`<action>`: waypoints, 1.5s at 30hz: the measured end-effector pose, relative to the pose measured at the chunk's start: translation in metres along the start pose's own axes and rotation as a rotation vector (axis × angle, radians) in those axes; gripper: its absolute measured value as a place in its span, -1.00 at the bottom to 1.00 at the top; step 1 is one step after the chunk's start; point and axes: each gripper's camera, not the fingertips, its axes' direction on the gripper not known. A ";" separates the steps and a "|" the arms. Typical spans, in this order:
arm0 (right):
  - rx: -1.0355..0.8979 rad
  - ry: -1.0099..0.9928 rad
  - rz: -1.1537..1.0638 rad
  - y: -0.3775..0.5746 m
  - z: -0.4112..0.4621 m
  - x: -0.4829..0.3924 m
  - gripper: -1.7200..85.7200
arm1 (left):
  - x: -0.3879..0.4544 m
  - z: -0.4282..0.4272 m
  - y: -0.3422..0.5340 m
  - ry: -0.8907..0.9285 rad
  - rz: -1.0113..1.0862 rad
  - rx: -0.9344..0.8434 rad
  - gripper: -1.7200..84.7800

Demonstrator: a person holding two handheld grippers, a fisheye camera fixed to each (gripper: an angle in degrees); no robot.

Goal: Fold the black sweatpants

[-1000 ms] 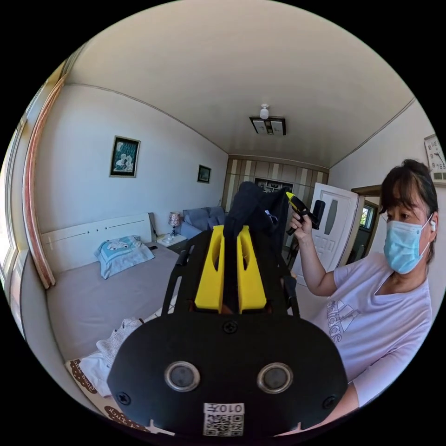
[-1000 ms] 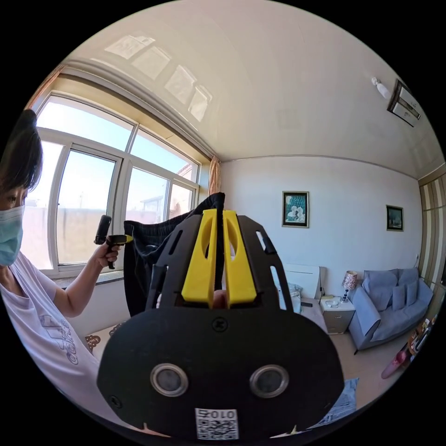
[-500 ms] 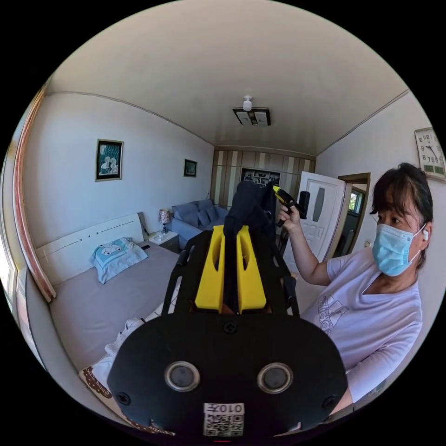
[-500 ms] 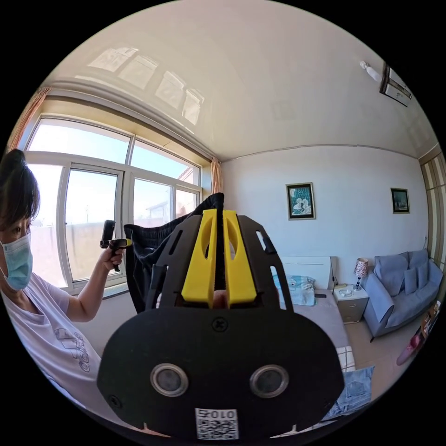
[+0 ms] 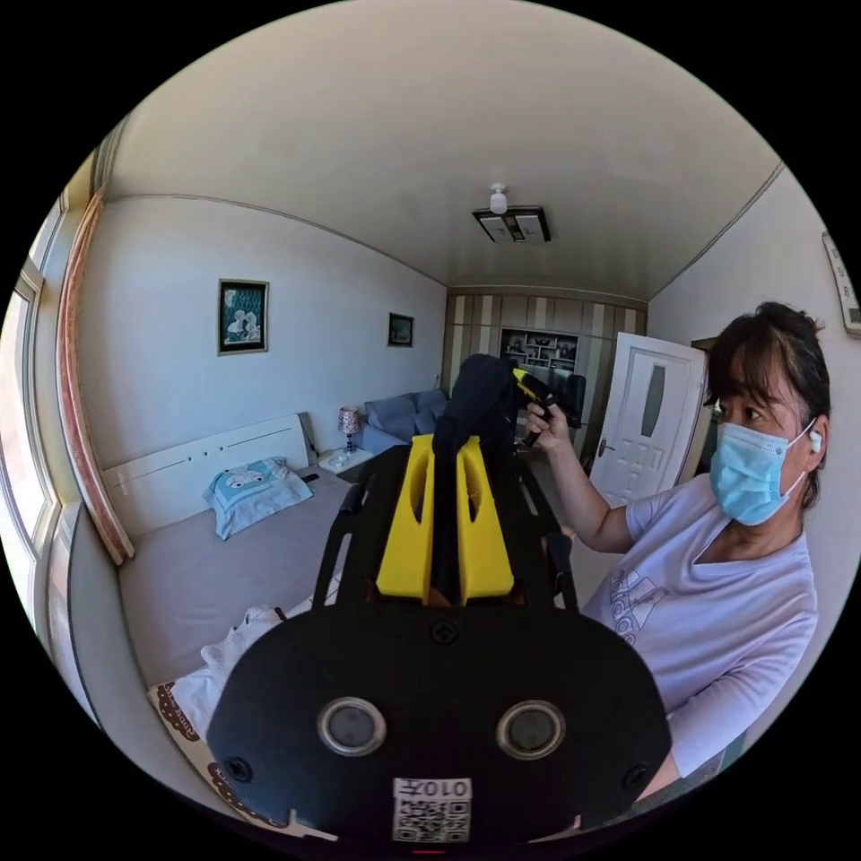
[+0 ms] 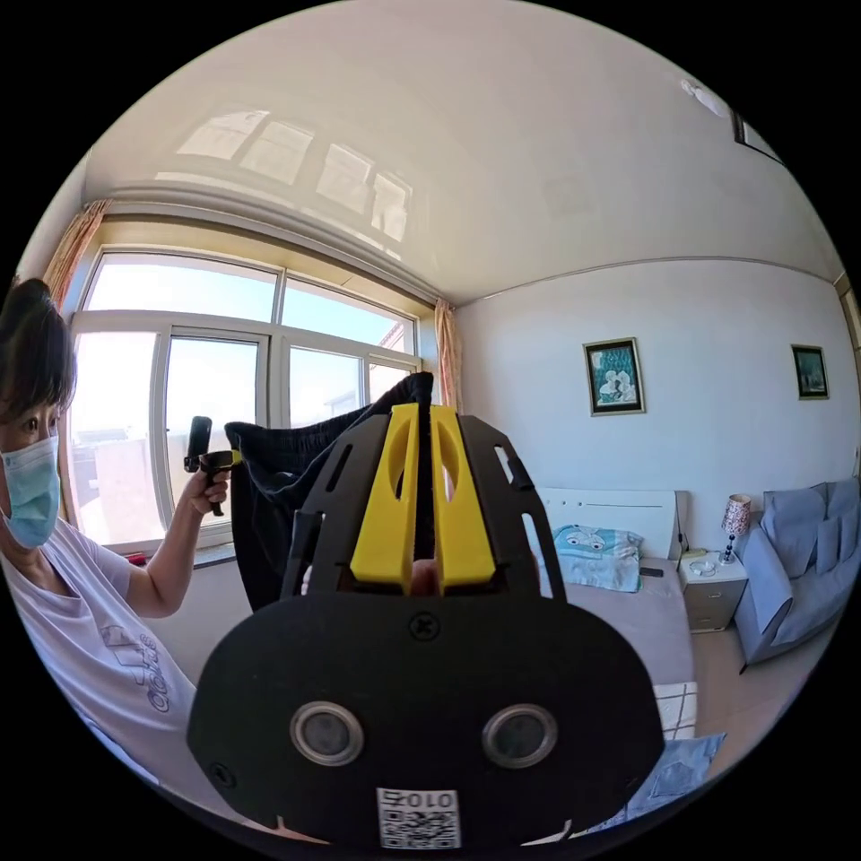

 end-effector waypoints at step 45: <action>-1.204 -0.457 0.251 0.582 0.799 -0.243 -0.90 | -0.166 0.075 0.729 -0.245 -1.306 -0.222 -0.94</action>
